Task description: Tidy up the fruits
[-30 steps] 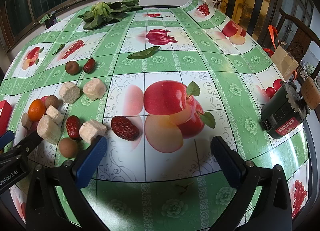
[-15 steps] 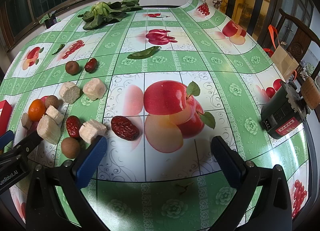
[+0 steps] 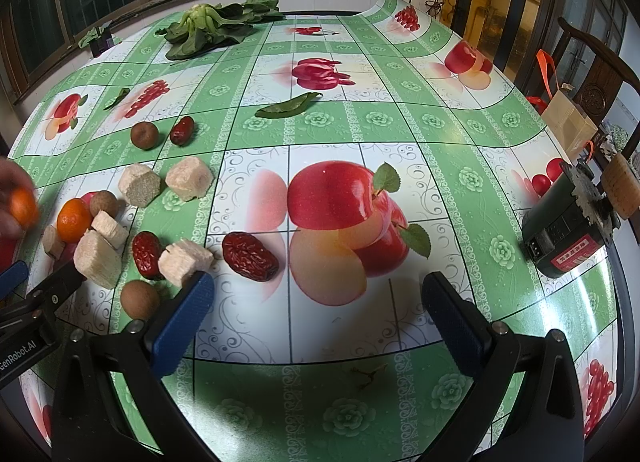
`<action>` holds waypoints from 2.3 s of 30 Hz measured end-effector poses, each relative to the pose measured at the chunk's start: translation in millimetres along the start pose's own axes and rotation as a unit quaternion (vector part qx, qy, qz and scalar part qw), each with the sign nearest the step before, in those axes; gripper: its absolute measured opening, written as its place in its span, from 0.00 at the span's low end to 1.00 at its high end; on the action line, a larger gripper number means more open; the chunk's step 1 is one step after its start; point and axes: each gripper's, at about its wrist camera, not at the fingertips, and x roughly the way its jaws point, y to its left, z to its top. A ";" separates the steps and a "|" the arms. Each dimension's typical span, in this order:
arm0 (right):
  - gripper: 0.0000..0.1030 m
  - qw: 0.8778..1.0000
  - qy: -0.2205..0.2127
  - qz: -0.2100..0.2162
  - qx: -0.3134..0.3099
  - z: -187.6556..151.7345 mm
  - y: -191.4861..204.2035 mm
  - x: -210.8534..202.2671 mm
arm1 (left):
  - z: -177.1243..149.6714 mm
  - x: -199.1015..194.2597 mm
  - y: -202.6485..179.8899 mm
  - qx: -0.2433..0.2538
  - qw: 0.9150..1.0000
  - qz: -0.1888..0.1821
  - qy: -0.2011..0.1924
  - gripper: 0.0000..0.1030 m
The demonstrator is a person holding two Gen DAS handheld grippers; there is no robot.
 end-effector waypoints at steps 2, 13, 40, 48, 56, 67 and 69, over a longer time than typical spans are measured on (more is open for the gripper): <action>1.00 1.000 0.000 0.000 0.000 0.0 -0.1 -0.2 | 0.0 0.0 0.0 0.000 1.000 0.000 0.000 1.00; 1.00 1.000 0.000 0.006 -0.009 -0.8 -1.7 -2.5 | -0.1 0.0 0.0 0.000 1.000 0.000 0.000 1.00; 1.00 0.949 -0.060 0.238 -0.195 7.1 75.6 -82.7 | 8.3 -163.6 52.6 0.135 0.971 0.089 -0.177 1.00; 1.00 0.923 0.048 0.374 -0.081 7.1 120.2 -27.4 | -2.1 -174.8 119.0 0.104 0.967 0.124 -0.196 1.00; 0.97 0.942 0.064 0.330 0.000 25.7 84.7 0.0 | -0.3 -155.2 109.9 0.095 0.979 0.053 -0.172 1.00; 0.59 0.966 0.023 0.222 -0.130 39.0 122.3 5.6 | 26.7 -127.1 92.6 0.083 0.987 0.066 -0.118 0.99; 0.56 0.963 0.028 0.232 -0.137 39.4 118.4 6.4 | 32.5 -121.3 84.6 0.088 0.988 0.060 -0.113 0.99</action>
